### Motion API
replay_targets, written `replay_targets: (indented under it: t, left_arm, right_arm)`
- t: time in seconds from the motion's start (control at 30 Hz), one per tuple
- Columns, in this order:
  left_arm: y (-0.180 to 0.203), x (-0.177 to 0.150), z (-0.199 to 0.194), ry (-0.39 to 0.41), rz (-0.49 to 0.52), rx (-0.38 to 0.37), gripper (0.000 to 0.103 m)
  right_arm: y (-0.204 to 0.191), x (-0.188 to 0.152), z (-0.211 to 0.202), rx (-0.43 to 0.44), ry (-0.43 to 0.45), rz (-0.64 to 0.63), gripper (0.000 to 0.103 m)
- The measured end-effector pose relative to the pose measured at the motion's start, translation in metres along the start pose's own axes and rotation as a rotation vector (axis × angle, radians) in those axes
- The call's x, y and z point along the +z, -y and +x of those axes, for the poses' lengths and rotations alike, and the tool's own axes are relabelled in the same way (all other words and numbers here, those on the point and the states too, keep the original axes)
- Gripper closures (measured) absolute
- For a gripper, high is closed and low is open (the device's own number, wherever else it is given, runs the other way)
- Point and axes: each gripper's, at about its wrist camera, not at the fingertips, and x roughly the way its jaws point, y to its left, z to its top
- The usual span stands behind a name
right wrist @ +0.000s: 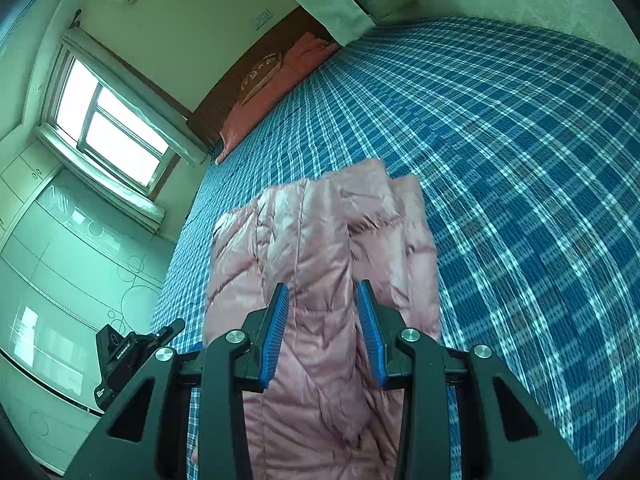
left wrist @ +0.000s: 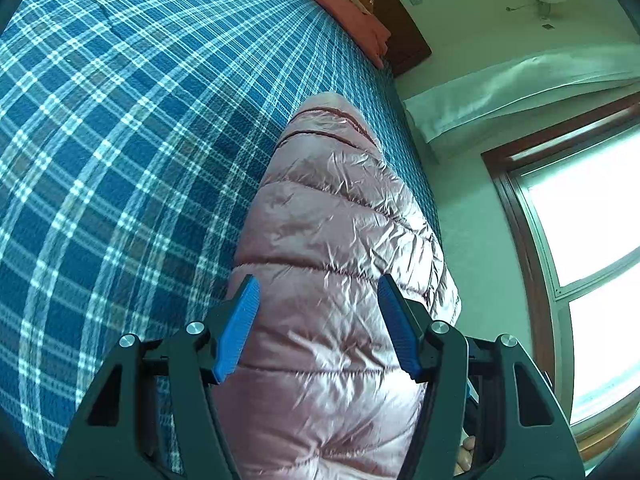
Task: Fold large clothes
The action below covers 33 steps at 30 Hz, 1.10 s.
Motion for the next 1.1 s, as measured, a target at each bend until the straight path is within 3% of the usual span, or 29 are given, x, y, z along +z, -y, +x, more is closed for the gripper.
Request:
replay_targets:
  t: [0.13,0.3,0.77,0.83,0.93,0.97,1.03,1.1]
  left_arm:
    - [0.007,0.010,0.027,-0.010,0.021,0.056,0.043]
    - [0.011,0.012,0.050,-0.030,0.052,0.190,0.041]
    - [0.001,0.007,0.087,-0.018,0.103,0.307,0.038]
    - [0.000,0.009,0.084,-0.023,0.090,0.274,0.038]
    - [-0.015,0.017,0.066,-0.027,-0.004,0.162,0.036]
    - [-0.024,0.019,0.056,-0.018,-0.058,0.122,0.034]
    - [-0.046,0.016,0.034,0.033,-0.174,0.036,0.028]
    - [-0.062,0.009,0.024,0.041,-0.236,-0.019,0.023]
  right_arm:
    - [0.005,0.013,0.027,-0.038,-0.008,0.007,0.067]
    - [0.011,0.013,0.077,-0.088,-0.094,0.040,0.067]
    - [0.020,-0.001,0.107,-0.103,-0.098,0.028,0.070]
    - [0.017,0.001,0.101,-0.098,-0.091,0.039,0.068]
    - [0.013,0.003,0.072,-0.059,-0.076,0.079,0.065]
    - [0.011,0.002,0.060,-0.032,-0.057,0.089,0.061]
    - [0.012,-0.001,0.038,-0.014,0.000,0.100,0.029]
    - [0.015,-0.009,0.029,-0.012,0.006,0.105,0.028]
